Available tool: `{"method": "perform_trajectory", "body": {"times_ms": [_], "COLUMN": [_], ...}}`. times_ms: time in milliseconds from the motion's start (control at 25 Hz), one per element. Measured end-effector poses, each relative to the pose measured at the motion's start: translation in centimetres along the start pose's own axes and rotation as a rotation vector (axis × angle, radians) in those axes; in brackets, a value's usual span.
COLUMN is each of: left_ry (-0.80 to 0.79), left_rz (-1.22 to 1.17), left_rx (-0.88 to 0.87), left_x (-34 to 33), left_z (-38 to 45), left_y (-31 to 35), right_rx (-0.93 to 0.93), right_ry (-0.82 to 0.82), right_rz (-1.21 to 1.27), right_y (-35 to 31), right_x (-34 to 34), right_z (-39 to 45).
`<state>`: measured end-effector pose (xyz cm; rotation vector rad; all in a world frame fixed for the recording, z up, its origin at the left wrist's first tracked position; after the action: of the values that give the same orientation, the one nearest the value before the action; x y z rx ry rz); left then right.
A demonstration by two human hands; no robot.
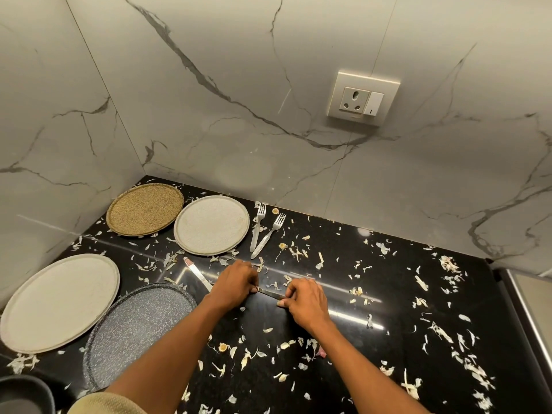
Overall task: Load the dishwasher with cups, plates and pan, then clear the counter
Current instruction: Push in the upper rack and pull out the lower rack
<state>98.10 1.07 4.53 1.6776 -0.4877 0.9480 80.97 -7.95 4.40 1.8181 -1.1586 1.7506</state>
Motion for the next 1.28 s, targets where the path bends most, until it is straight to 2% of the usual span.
{"method": "perform_trajectory", "body": {"times_ms": [200, 480, 640, 840, 1000, 1080, 1200, 1280], "left_ry": [-0.004, 0.019, 0.044, 0.076, 0.107, 0.128, 0.222, 0.202], "left_rz": [-0.003, 0.064, 0.098, 0.129, 0.109, 0.159, 0.188, 0.198], "left_rx": [-0.009, -0.064, -0.17, -0.207, -0.238, -0.268, -0.309, -0.239], "left_x": [0.1, -1.2, -3.2, -6.7, -10.0, -12.4, -12.6, -14.1], "left_z": [-0.9, -3.0, -4.8, -8.2, -13.2, -18.6, -20.6, -24.8], "left_y": [0.6, 3.3, 6.5, 10.2, 13.7, 17.2, 17.7, 19.7], "right_rx": [0.12, 0.137, 0.085, 0.051, 0.061, 0.072, 0.115, 0.135], "right_ry": [0.152, 0.315, 0.336, 0.368, 0.389, 0.399, 0.439, 0.423], "right_rz": [-0.039, 0.03, 0.065, 0.074, 0.077, 0.067, 0.101, 0.097], "right_y": [0.2, 3.4, 6.5, 10.1, 13.6, 15.6, 15.9, 16.7], "right_x": [1.6, 3.0, 3.1, 3.4, 3.4, 3.2, 3.1, 3.0], "right_z": [-0.9, -4.0, -7.3, -12.6, -18.2, -24.0, -24.9, -28.6]}}
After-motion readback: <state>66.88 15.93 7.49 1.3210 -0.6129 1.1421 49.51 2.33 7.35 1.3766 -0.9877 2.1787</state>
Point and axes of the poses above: each hand's wrist, its own z-axis towards the middle knuckle, its own x-axis out of the back of the hand, y = z × x, the point moved 5 cm from there along z, towards the middle knuckle, and after that the axes turned 15 degrees about -z, right-handed, at the moved point
